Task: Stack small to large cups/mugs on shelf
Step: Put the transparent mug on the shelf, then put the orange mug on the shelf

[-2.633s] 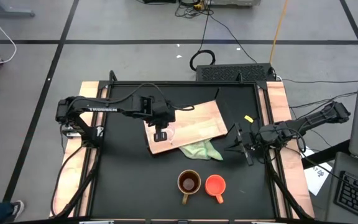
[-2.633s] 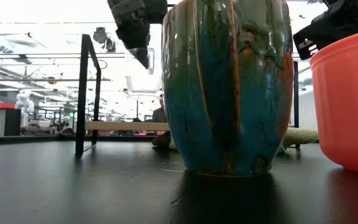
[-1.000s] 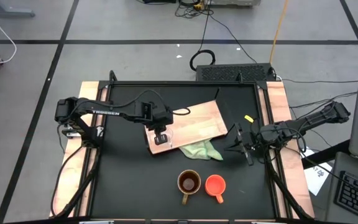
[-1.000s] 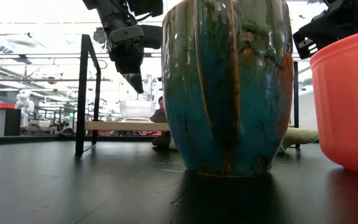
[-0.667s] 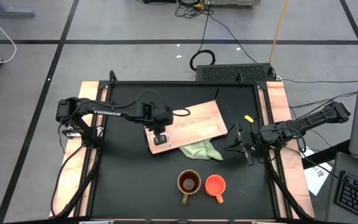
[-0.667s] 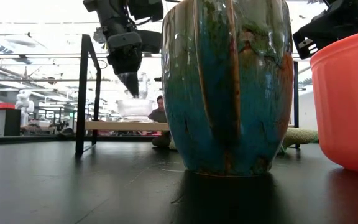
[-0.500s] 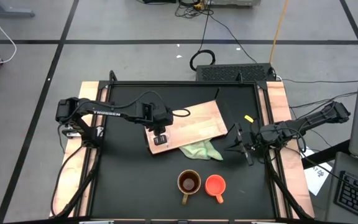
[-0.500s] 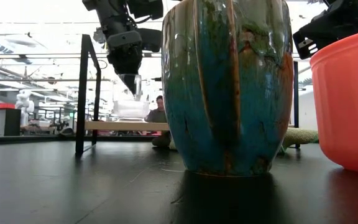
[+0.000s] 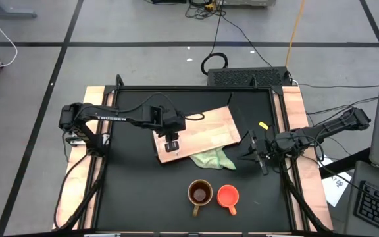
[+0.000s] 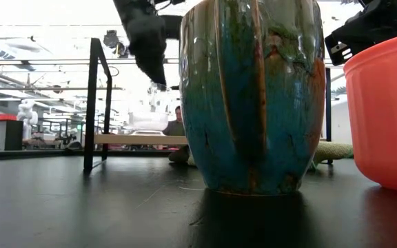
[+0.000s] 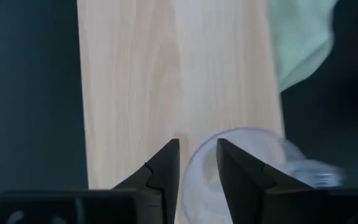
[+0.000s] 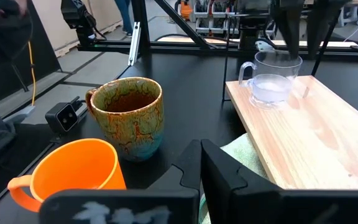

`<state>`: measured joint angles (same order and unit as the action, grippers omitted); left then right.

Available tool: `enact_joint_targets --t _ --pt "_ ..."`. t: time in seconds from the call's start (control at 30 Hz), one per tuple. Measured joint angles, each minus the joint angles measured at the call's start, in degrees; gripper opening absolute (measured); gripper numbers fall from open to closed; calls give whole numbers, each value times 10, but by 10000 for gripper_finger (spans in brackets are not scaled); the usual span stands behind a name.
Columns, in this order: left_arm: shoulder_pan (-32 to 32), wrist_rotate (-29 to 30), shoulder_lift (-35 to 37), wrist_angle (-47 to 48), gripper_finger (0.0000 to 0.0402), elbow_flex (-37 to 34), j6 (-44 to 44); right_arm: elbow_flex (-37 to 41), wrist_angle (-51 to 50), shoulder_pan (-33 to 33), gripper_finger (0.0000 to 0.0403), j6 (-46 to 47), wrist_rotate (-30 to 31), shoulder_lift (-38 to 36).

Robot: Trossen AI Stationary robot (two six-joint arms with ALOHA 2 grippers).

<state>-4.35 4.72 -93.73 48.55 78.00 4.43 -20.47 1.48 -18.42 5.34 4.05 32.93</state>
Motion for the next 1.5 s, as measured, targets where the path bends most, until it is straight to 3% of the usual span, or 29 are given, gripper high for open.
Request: enact_joint_targets --t 0.27,0.37,0.53,0.83,1.07,1.23,1.5 --pt "34 14 0 40 110 110 -13 0 0 0 0 0 0 0" --pt "52 13 2 45 92 132 -13 0 -6 0 0 -2 0 0" --pt "96 -17 1 18 13 134 -15 0 -16 0 0 -14 0 0" --pt "172 -18 -7 -71 2 126 6 0 -13 0 0 -17 2 0" --pt "180 -81 -87 -110 1 143 21 0 -6 0 0 -16 2 0" --pt "178 -95 -163 -79 1 218 10 0 -6 0 0 -16 2 0" --pt "177 -134 -289 2 1 417 -18 1 -14 0 0 -13 3 0"
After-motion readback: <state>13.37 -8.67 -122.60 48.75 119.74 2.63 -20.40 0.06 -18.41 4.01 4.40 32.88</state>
